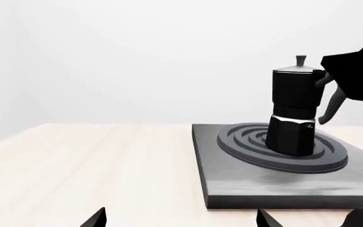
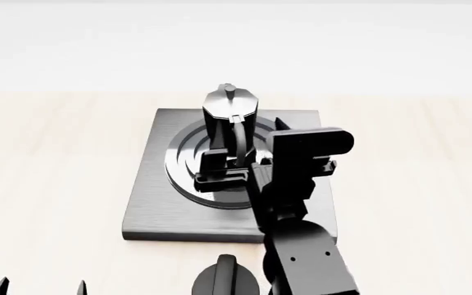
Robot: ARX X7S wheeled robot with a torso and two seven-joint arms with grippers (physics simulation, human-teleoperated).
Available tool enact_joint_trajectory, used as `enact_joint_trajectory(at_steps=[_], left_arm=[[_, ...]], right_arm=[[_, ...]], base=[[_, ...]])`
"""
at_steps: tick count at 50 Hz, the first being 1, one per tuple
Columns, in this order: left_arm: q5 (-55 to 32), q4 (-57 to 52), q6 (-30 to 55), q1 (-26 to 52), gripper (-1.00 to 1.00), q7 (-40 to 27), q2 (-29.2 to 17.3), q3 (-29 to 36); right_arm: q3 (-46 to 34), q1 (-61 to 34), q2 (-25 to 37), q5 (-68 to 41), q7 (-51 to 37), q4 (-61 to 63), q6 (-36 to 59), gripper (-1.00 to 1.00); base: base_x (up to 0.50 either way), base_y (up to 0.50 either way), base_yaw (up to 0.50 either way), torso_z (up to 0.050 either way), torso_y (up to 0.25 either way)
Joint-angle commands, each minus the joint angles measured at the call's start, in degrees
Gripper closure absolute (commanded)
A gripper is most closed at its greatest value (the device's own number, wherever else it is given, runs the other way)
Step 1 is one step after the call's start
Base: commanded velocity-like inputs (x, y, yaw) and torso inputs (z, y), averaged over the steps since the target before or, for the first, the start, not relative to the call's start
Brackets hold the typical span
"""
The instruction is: Put the moka pot on the stove.
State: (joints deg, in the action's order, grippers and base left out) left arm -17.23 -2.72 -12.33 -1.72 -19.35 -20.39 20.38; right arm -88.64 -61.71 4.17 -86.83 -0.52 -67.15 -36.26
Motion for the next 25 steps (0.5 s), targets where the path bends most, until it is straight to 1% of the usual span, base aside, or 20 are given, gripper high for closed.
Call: enact_joint_trajectory(at_steps=[1,11,25], left_arm=[[-0.35,-2.71,-0.18,-0.87,-1.00,0.50,-0.52,-0.15],[-0.49,-3.00,-0.30,-1.15,-1.00,0.36,-0.73,-0.14],[-0.38,-2.85,-0.48,-0.96,-1.00,0.17,-0.66,0.05]], right_arm=[[-1.14,-0.11,6.00,2.86,-6.12,12.60,-2.26,-1.00],[-1.67,-0.30,10.58,5.03,-11.01,21.32,-4.01,-1.00],[-3.16,0.11,17.71,10.84,-19.96,33.95,-7.76,-1.00]], base=[[0.00,0.00,0.00,0.000,0.000],[0.00,0.00,0.00,0.000,0.000],[0.00,0.00,0.00,0.000,0.000]])
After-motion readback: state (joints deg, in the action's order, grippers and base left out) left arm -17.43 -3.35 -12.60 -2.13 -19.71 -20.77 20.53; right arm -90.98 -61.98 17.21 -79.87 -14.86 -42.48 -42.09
